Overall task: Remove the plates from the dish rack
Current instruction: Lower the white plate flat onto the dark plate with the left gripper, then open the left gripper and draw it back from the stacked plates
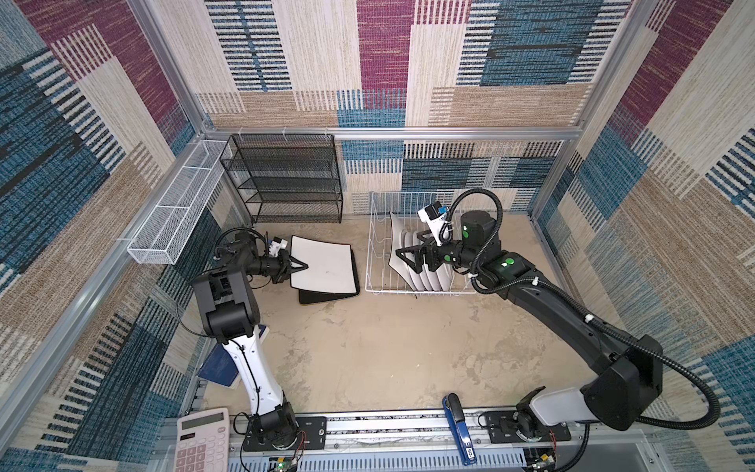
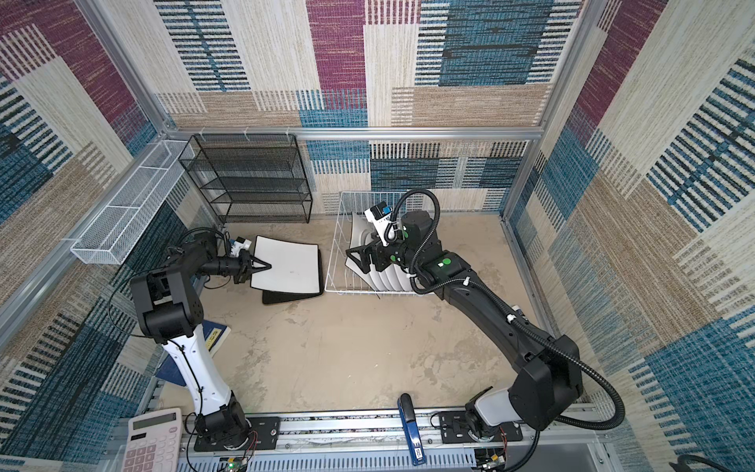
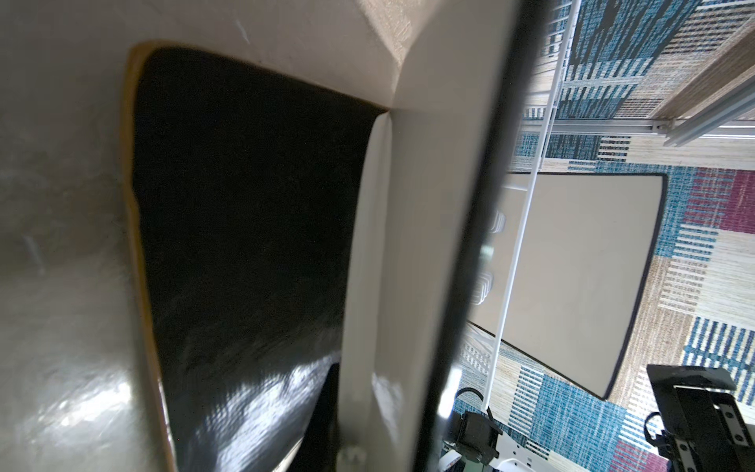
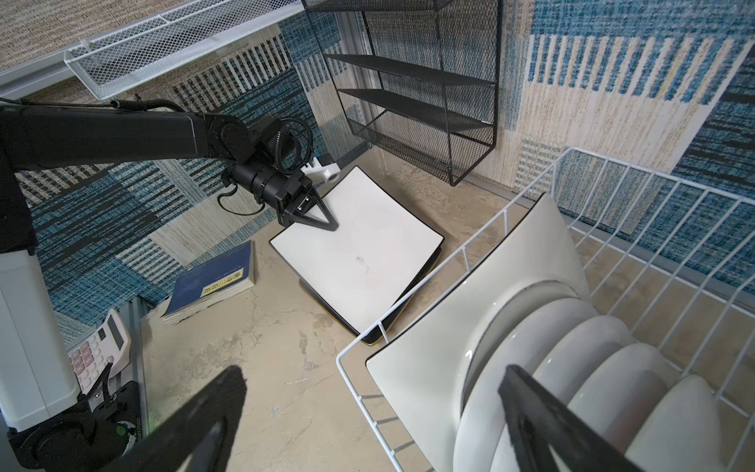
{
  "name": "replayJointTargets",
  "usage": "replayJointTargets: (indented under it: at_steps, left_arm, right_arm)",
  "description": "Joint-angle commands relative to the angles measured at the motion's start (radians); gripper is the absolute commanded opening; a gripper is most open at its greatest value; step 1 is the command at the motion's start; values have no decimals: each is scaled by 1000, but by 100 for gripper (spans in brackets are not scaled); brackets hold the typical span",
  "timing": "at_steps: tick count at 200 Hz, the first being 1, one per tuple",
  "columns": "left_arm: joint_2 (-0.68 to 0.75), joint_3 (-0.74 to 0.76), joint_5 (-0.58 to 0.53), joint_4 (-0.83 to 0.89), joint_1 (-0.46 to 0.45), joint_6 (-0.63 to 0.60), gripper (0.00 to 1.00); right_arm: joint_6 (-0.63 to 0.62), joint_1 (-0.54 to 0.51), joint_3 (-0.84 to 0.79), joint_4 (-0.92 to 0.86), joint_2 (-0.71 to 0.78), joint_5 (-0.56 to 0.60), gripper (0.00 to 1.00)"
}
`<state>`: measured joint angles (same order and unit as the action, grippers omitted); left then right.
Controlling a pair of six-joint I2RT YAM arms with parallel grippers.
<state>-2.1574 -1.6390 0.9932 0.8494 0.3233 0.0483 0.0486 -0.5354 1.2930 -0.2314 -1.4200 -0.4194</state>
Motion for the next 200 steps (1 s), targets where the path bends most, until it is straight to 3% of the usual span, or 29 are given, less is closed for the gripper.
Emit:
replayJointTargets:
  at_steps: [1,43,133,200]
  left_arm:
    - [-9,0,19,0,1,-8,15]
    - [-24,-1,-9,7,3,-11,29]
    - [-43,-13,-57,22,3,-6,50]
    - [-38,-21,-114,21,1,17,57]
  right_arm:
    - [11,-1,-3,35,9,-11,99]
    - [6,0,-3,32,10,-14,99]
    - [8,0,-6,35,9,-18,99]
    - [10,-1,-5,32,3,-17,99]
